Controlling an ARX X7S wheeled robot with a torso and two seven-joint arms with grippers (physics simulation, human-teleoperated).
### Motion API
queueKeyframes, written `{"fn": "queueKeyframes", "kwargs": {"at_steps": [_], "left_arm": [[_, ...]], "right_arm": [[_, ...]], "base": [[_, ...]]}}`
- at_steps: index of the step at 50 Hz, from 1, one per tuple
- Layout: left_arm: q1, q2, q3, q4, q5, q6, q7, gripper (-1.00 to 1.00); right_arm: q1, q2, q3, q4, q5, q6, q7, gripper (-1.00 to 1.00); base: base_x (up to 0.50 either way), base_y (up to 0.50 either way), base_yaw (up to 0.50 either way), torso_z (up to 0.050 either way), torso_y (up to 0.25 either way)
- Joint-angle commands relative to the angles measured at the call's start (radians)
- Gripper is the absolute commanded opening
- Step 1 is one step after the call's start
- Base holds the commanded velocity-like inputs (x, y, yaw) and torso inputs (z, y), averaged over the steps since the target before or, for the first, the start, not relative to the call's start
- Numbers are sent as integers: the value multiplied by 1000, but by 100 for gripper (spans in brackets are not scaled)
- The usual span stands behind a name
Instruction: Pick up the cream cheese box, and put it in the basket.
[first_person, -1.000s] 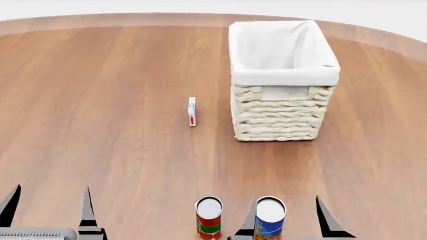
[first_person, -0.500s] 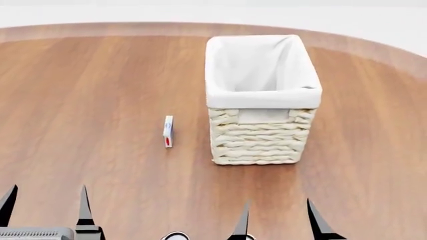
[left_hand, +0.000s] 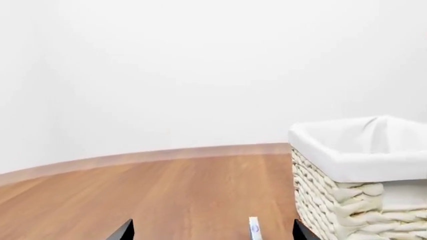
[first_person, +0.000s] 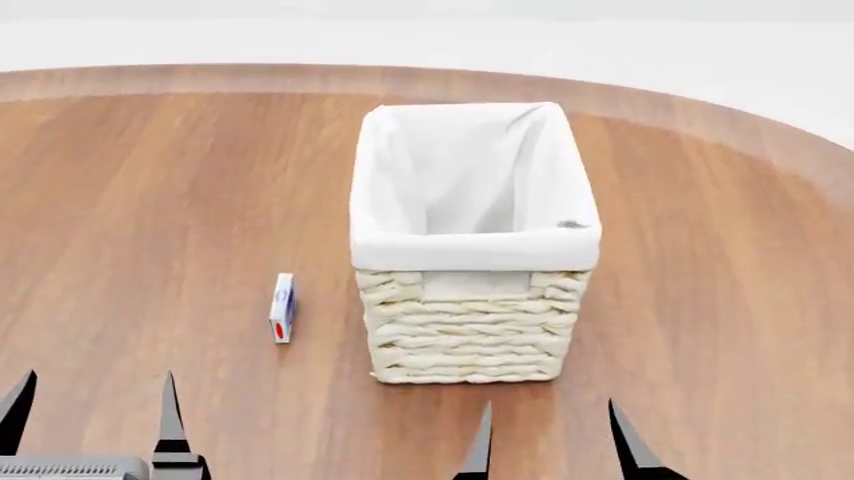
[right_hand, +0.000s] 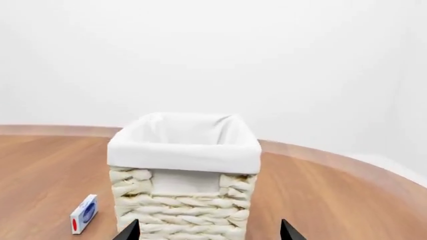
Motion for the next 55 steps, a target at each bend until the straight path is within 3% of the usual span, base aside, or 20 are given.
{"fn": "queueKeyframes", "kwargs": {"at_steps": [1,29,48,55], "left_arm": [[-8,9,-20,-32,5,11,22,100],[-7,-5,-13,-50,-15,25,4,100],[-17,-14,-1,-60,-9,23,-13,100],[-21,-20,9,-60,3,9,-21,100]], "right_arm": [[-8,-46,61,-22,-34,7,-42,100],[-10,-44,34,0,-38,-13,-12,100],[-13,-33,15,27,-29,-51,-18,100],[-13,-28,9,25,-29,-51,-15,100]], "base": [[250,-164,0,0,0],[241,-49,0,0,0],[0,0,0,0,0],[0,0,0,0,-229]]}}
